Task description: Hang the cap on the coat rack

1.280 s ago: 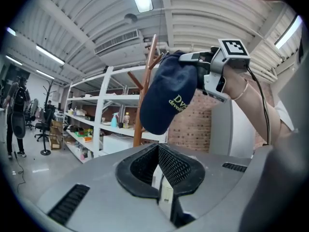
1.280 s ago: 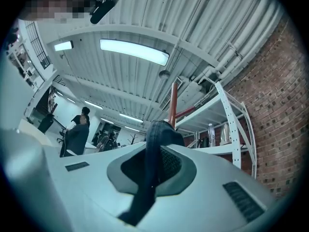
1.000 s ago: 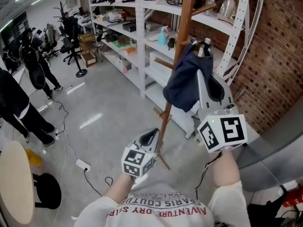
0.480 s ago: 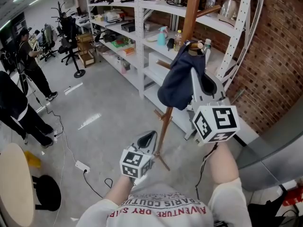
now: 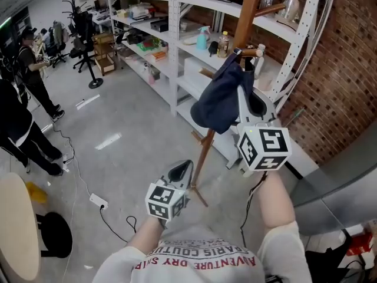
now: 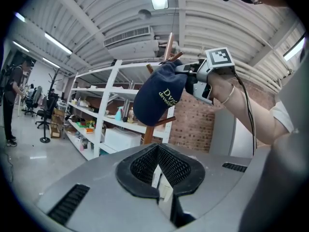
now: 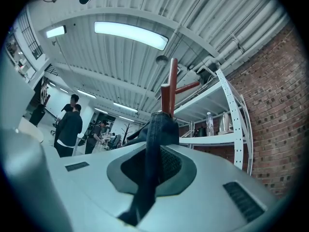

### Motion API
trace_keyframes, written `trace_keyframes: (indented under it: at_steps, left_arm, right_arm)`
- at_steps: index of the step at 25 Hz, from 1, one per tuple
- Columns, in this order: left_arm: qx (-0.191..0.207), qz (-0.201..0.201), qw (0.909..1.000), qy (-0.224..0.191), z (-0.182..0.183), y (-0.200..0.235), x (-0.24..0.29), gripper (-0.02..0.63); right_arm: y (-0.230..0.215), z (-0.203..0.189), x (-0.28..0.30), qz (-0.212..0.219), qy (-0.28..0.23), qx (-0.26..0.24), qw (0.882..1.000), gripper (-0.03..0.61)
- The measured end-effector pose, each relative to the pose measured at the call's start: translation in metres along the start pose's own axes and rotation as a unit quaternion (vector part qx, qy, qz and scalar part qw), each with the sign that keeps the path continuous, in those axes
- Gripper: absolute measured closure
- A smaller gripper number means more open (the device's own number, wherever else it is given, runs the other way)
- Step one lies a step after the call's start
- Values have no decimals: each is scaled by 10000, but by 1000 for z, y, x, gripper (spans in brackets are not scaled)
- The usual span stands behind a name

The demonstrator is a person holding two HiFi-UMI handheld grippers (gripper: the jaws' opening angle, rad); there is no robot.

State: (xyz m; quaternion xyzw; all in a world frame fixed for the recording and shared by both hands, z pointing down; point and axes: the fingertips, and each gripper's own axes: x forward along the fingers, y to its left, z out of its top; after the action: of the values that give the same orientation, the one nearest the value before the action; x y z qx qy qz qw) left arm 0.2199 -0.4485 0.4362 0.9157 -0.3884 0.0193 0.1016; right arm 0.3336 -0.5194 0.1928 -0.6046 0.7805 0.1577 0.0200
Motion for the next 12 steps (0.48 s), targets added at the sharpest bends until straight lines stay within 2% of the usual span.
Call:
trace_keyframes:
  at_steps: [5,12]
  left_arm:
    - [-76,31,9999,94,-8,5,-1,607]
    - [-42,-43,9999,141,-8,4,2,607]
  right_arm:
    - [0,-18,-1,-95,57,124,9999,560]
    - [0,-8,-9,-392,-225,-93,9989,558]
